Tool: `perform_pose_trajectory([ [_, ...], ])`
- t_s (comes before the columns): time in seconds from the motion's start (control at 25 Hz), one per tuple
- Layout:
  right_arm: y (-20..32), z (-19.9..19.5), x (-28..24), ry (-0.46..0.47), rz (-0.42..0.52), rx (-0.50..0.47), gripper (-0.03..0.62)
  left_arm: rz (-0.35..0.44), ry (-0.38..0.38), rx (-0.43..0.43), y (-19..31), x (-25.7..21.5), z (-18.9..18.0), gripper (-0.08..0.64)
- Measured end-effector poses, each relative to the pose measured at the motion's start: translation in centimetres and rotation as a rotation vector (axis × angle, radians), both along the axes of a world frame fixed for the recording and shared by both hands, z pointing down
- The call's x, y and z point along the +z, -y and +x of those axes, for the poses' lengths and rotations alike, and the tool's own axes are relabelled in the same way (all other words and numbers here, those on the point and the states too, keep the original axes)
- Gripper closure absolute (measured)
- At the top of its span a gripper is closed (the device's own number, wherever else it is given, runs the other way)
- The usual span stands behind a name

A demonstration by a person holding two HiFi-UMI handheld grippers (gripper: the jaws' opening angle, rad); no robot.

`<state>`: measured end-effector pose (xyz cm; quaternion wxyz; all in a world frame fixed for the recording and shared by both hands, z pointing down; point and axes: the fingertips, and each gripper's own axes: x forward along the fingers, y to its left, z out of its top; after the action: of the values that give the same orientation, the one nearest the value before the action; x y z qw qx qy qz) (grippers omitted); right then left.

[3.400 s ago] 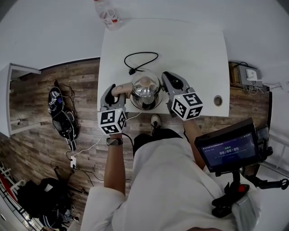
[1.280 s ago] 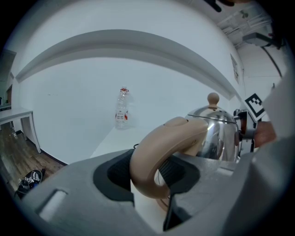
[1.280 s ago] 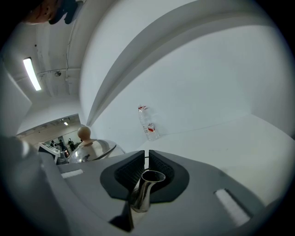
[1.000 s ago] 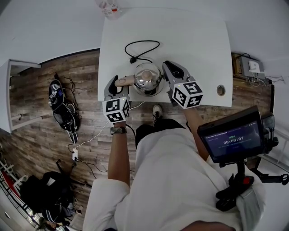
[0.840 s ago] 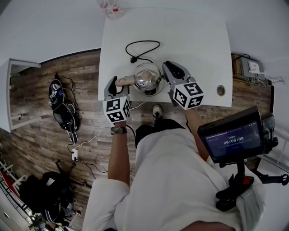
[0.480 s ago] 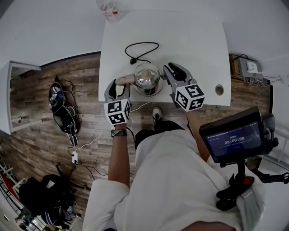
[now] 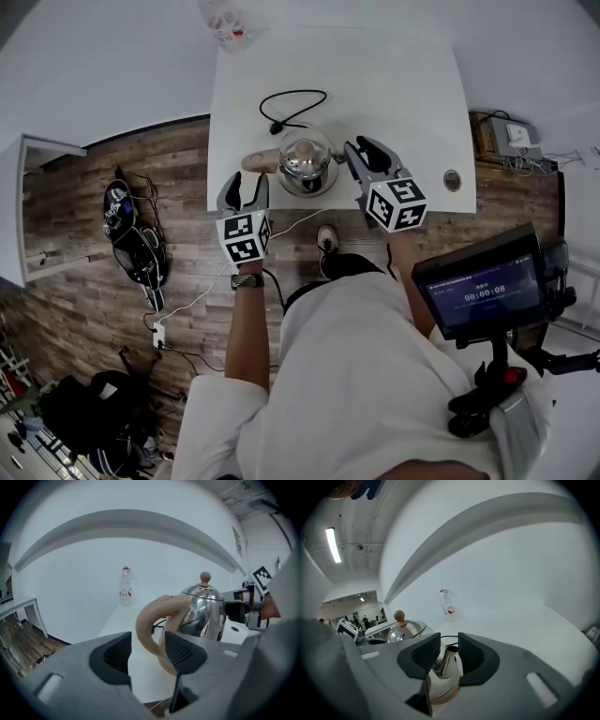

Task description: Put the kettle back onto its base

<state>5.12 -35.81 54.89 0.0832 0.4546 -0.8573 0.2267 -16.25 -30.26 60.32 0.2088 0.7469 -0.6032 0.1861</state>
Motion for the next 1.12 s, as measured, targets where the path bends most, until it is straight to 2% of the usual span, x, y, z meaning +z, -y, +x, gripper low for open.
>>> perform_pose_trajectory([
  [0.16,-0.3,0.8,-0.3,-0.007,-0.003,0.023,0.482,-0.003,0.000,0.015,-0.1,-0.5,0.1,0.341],
  [0.32,-5.9,1.8,-2.9,-0.023,0.014,0.064,0.482,0.014,-0.009,0.044,-5.1,-3.1,0.4,0.341],
  [0.48,-8.0,2.7,-4.4,-0.046,0.034,0.106,0.482,0.044,-0.018,0.071,-6.2,-4.9,0.7,0.342],
  [0.56,-10.5,3.3,-6.0,-0.051,0.058,0.123,0.482,0.060,-0.022,0.098,-8.4,-6.4,1.3,0.348],
  [0.72,-14.4,4.0,-9.3,-0.054,0.109,0.146,0.496,0.100,-0.021,0.142,-12.0,-9.2,2.3,0.414],
  [0.8,-14.3,3.9,-10.0,-0.056,0.130,0.145,0.519,0.121,-0.024,0.147,-11.8,-9.8,2.3,0.449],
  [1.12,-14.0,3.1,-14.1,-0.058,0.208,0.123,0.586,0.231,-0.034,0.190,-10.9,-14.6,3.2,0.511],
])
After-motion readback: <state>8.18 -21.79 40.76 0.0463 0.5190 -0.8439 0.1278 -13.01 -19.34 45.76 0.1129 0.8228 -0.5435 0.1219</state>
